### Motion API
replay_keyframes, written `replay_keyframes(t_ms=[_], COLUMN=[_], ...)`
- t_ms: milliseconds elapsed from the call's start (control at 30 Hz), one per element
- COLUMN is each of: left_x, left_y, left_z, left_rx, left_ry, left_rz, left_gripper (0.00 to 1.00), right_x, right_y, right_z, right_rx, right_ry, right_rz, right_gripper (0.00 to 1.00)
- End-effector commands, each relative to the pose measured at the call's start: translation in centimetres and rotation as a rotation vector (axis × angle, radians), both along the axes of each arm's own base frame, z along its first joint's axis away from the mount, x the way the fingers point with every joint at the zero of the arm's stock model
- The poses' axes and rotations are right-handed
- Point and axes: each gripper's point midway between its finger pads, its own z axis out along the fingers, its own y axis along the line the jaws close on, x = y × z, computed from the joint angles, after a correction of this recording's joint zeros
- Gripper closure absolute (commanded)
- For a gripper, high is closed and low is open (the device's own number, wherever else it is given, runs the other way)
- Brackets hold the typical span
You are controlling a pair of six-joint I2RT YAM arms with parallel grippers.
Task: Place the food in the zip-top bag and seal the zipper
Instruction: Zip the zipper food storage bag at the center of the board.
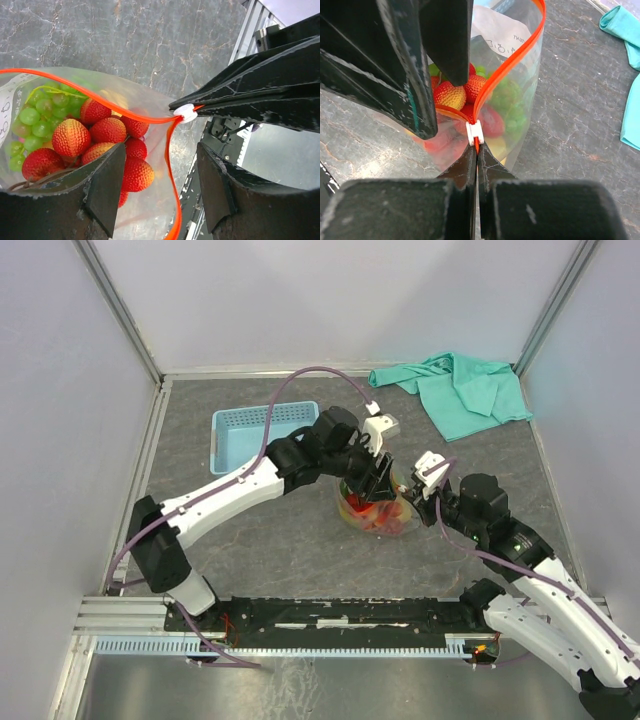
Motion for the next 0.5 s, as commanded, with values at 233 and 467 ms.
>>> replay_keyframes(t_ms=[233,467], left_x=[0.5,0.9], left_y=[-2.2,-2.1], left_z=[-1.6,-0.4], left_rx=[-0.028,-0.06], left_ry=[-0.098,-0.175], left_rz=[-0.16,-0.162], left_gripper=[0.57,0.97], right_x=[1.6,1.5], right_y=[0.5,0.4], right_z=[3.4,2.9], right_rx=[0.051,0.023], right_ry=[-0.109,-0.115], right_rz=[-0.021,-0.005], right_gripper=[0.98,0.92])
